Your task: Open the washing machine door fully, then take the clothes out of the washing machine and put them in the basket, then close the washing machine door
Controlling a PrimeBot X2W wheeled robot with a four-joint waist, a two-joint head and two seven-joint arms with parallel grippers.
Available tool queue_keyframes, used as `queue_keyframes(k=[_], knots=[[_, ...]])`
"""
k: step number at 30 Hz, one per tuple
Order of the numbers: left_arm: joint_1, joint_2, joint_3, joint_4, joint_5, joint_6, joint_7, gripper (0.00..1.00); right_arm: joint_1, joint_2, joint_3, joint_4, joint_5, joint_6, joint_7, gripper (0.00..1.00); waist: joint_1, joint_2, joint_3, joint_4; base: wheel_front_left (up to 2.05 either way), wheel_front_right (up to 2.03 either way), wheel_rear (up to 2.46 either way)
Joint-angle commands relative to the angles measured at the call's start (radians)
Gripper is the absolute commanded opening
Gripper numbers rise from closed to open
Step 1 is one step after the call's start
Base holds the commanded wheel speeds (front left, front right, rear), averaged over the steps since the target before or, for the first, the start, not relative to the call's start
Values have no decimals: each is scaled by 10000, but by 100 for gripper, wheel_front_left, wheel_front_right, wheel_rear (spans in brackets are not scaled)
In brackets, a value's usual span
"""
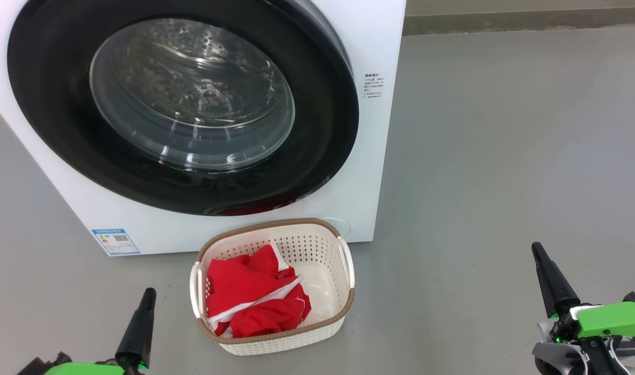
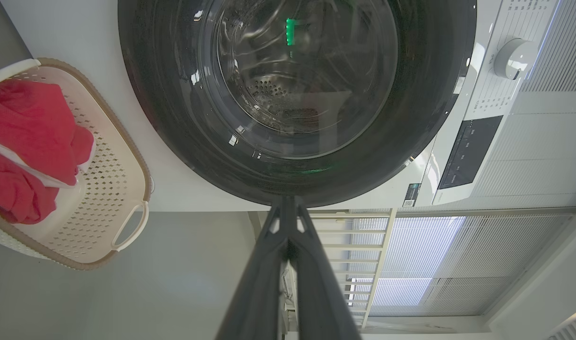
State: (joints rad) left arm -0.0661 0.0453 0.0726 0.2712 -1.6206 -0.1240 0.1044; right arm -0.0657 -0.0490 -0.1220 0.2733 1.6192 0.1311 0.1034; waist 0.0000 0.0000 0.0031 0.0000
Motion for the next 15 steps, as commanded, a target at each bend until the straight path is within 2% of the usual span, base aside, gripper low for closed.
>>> queue_keyframes(k=[1,15], knots=[[-415,88,367,-262,82,-67,51,0,-416,-59,140,-289,-60,-4,52,0,0,0,0,0,0,0,0],[-416,81,377,-262,91,-67,60,0,-418,-51,127,-288,-70,-4,62,0,0,0,0,0,0,0,0]])
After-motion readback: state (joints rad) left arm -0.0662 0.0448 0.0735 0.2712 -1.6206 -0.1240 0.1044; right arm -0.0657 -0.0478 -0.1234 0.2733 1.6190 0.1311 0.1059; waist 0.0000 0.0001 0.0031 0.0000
